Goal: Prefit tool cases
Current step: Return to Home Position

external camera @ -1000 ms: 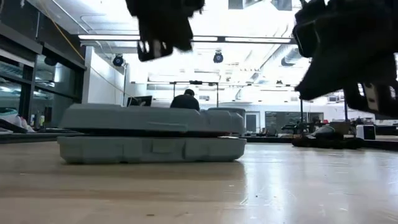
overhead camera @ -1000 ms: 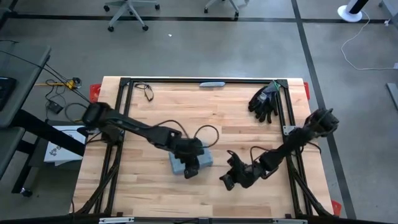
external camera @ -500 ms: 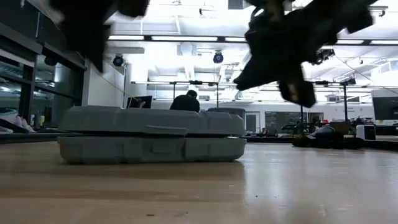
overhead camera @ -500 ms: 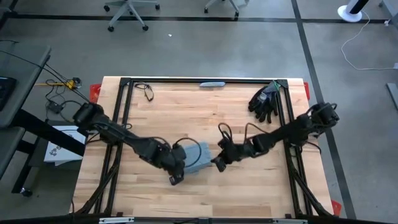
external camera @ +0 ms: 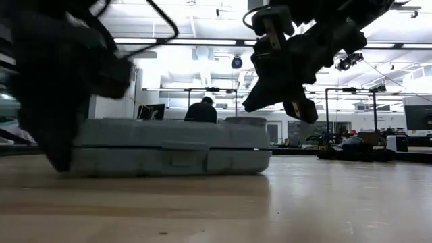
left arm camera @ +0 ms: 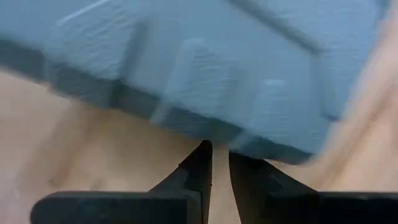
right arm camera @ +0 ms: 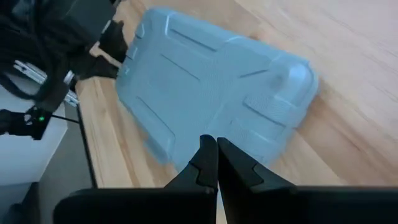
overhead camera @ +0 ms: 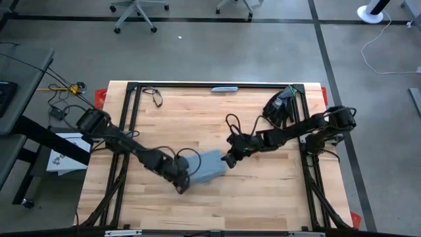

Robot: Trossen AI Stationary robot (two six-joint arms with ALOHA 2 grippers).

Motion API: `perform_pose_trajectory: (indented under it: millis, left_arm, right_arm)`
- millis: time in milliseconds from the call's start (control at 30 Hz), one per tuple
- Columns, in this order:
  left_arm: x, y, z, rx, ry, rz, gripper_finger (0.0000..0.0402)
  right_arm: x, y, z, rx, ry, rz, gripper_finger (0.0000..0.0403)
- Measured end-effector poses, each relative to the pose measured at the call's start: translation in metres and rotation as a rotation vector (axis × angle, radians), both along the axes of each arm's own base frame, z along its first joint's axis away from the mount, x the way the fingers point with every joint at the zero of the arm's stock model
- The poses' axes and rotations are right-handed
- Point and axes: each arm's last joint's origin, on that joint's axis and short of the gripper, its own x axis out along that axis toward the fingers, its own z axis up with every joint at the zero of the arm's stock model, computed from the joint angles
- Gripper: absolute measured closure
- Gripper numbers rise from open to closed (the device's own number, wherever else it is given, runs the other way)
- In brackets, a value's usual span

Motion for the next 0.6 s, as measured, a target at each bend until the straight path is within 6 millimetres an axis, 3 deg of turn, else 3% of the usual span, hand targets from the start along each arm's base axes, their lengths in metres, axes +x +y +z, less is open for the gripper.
perform_pose_trajectory:
  millis: [367,600]
  left_arm:
    - [0.026,0.065,-0.002,0.015,-0.093,0.030,0.0355]
    - [0.034,0.082,0.001,-0.039,-0.150,0.015,0.0355]
  right_arm:
    - [-0.005,-0.003,-0.006,-0.030,0.077,-0.023,0.0403]
    - [-0.006,-0.005,-0.006,-0.044,0.086,-0.085,0.0403]
